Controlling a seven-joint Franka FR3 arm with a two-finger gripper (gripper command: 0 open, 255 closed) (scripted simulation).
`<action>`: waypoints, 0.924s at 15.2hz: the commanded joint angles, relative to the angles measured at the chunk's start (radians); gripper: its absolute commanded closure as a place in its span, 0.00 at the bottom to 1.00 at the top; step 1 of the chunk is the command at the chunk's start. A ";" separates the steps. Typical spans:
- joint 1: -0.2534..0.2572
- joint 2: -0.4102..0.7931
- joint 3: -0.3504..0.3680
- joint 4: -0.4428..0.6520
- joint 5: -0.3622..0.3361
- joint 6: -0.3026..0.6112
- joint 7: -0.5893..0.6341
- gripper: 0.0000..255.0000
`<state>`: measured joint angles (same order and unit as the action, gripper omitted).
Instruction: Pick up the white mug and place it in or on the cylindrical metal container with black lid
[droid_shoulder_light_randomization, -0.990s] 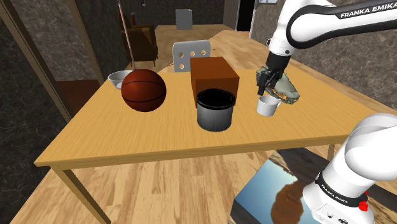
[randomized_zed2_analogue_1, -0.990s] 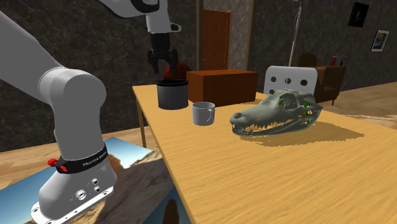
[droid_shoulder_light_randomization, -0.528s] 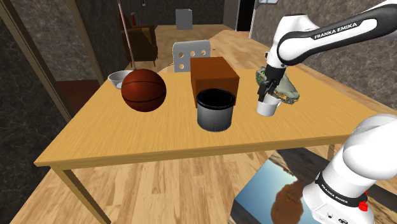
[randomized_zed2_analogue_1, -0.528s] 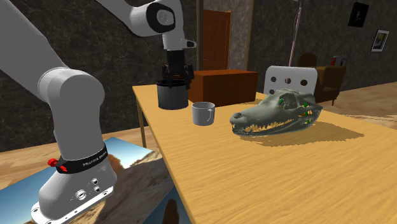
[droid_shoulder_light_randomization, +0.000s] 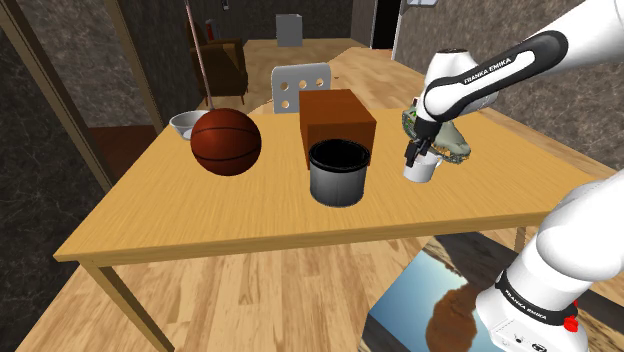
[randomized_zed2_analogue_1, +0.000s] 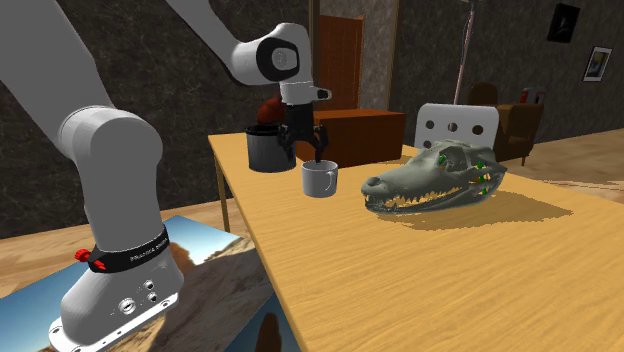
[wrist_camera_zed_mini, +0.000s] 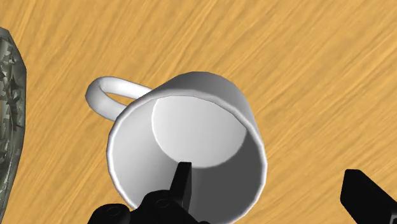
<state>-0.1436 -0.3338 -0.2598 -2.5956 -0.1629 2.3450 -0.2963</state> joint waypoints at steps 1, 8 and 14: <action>-0.001 0.020 -0.005 -0.012 -0.001 0.033 -0.003 0.00; 0.001 0.074 -0.014 -0.033 0.003 0.108 -0.009 0.00; 0.001 0.074 -0.014 -0.033 0.003 0.108 -0.009 1.00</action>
<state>-0.1422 -0.2596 -0.2739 -2.6282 -0.1596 2.4526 -0.3050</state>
